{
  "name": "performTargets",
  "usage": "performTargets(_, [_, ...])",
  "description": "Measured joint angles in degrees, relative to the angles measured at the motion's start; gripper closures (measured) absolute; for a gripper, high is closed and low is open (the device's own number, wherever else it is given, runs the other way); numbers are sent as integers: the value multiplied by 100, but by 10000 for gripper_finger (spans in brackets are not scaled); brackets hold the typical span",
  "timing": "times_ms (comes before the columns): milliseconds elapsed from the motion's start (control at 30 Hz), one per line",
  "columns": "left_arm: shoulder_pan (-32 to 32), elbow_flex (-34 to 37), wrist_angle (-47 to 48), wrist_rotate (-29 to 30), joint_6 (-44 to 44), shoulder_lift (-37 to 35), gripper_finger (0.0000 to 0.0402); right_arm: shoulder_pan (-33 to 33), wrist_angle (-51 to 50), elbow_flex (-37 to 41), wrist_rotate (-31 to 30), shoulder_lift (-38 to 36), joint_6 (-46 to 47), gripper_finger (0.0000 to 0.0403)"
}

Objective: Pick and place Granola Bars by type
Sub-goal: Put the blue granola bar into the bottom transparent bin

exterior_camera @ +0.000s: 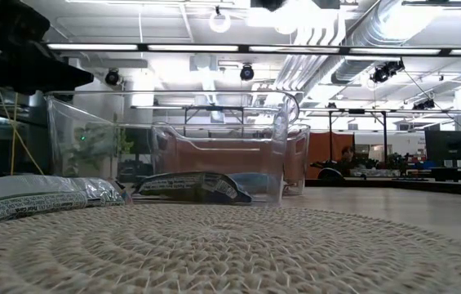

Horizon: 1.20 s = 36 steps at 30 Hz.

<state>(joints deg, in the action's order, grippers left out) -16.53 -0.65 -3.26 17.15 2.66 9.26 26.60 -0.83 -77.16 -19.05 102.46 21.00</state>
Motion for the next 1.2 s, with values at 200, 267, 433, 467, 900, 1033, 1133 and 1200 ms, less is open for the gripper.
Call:
performTargets(200, [0,-1,0,-2,2,0,394,8,1208,2063,-1132,-2100,259,403])
performTargets(267, [1,-1,1,-1,0,-1,394,4,1331,2511,-1487,-2696,233,403])
performTargets(433, [1,-1,2,-2,0,0,394,-43,1395,3395,-2097,-3977,-31,403])
performTargets(467, [1,-1,1,0,0,0,394,-77,1394,3602,-2115,-4208,-23,403])
performTargets(900, [1,-1,0,-2,0,0,394,-265,1522,5818,-1903,-6578,330,403])
performTargets(1033, [0,-1,2,-2,0,0,394,-265,1539,6308,-1797,-7144,340,403])
performTargets(1133, [0,1,0,0,1,0,394,-282,1519,6670,-1627,-7525,390,403])
performTargets(1200, [1,-1,1,-2,0,0,394,-362,1525,6858,-1401,-7753,376,403])
